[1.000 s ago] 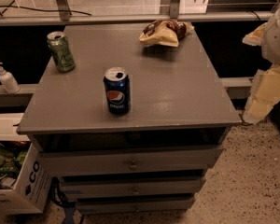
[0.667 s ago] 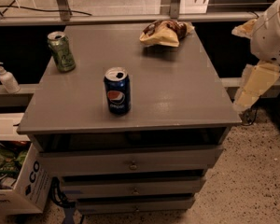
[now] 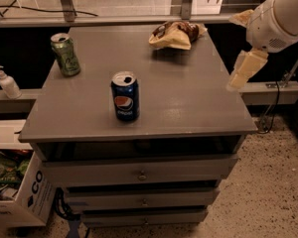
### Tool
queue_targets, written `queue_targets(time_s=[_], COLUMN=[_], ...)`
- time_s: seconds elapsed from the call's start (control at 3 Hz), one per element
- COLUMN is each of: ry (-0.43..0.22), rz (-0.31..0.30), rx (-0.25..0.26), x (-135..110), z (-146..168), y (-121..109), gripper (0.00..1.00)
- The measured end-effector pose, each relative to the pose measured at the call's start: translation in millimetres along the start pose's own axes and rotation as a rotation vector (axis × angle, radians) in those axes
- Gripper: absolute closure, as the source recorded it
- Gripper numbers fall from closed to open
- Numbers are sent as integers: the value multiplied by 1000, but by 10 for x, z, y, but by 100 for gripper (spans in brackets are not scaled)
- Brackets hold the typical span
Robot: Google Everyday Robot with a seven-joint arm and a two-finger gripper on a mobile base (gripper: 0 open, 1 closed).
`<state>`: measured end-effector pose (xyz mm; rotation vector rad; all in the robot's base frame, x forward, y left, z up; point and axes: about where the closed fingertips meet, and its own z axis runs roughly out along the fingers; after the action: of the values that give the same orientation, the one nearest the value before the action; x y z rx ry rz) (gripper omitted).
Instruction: Move brown chip bag near pepsi can
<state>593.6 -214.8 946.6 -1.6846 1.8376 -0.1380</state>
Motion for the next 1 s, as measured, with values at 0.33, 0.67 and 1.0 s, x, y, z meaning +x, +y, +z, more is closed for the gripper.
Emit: queue_targets(time_s=[0.33, 0.67, 1.0], ry=[-138, -137, -162], rz=[53, 53, 37], rx=[21, 16, 44], x=[-124, -123, -156], z=[192, 209, 318], y=[-468, -451, -507], gripper=[0, 0, 0])
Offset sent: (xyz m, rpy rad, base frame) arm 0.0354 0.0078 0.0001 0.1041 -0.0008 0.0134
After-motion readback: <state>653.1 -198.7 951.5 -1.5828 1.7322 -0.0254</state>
